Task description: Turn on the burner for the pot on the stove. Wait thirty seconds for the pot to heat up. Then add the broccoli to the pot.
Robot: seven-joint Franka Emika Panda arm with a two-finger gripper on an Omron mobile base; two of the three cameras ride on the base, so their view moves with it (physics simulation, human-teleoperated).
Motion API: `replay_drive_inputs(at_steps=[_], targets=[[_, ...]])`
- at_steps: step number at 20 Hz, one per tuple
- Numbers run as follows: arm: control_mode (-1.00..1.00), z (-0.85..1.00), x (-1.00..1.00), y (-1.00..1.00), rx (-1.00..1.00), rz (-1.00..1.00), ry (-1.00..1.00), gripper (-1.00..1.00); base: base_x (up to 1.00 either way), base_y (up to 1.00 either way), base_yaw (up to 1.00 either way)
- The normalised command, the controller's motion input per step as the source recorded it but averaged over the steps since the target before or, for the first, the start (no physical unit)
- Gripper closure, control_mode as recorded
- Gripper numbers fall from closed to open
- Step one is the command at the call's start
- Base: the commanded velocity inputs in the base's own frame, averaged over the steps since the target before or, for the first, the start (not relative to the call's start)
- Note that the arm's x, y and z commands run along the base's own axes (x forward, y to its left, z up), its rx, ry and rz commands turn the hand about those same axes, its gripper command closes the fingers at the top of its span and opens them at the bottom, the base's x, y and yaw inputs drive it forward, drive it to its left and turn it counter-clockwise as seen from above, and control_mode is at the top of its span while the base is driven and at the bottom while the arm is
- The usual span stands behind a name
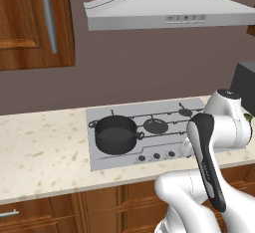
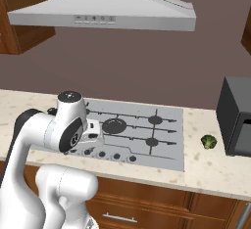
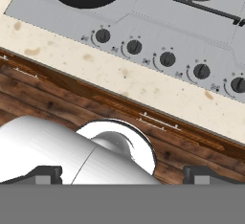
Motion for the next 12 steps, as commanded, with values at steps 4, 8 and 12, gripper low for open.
replay_drive_inputs(at_steps=[4,8,12], targets=[[-1.0,0.0,0.0,0.0,0.0,0.0,0.0,-1.0,0.0,0.0,0.0],[-1.0,0.0,0.0,0.0,0.0,0.0,0.0,-1.0,0.0,0.0,0.0],[-1.0,0.0,0.0,0.0,0.0,0.0,0.0,-1.0,0.0,0.0,0.0]])
